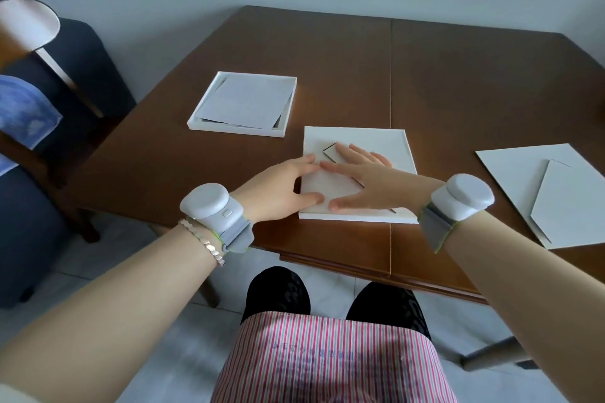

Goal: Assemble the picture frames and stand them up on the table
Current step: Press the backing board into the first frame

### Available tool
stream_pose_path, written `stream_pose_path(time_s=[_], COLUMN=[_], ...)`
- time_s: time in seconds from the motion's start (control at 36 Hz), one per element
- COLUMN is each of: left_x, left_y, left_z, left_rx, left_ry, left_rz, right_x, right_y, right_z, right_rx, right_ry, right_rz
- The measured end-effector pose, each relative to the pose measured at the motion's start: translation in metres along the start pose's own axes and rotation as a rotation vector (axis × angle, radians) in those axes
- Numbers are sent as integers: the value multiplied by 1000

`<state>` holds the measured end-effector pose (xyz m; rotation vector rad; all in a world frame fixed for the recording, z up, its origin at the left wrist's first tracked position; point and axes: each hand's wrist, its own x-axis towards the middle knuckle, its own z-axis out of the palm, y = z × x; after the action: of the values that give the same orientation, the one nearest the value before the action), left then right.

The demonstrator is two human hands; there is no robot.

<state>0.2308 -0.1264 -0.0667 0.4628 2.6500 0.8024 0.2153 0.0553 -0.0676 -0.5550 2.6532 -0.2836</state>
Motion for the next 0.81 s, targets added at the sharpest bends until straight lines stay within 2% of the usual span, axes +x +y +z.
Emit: stream_pose_path(time_s=[0.44, 0.5, 0.58, 0.64, 0.81], left_x=[1, 2, 3, 4, 6], left_y=[3, 2, 0, 1, 2], left_z=[0, -2, -2, -2, 0], left_rx=[65, 83, 77, 77, 51], left_ry=[-24, -34, -45, -45, -35], left_rz=[-11, -11, -26, -27, -21], right_x=[-3, -9, -12, -13, -13], right_y=[1, 3, 17, 26, 38], right_z=[-3, -10, -20, -26, -23], right_rx=[38, 86, 313, 447, 770], right_ry=[74, 177, 348, 345, 377], right_rz=[28, 138, 510, 669, 663])
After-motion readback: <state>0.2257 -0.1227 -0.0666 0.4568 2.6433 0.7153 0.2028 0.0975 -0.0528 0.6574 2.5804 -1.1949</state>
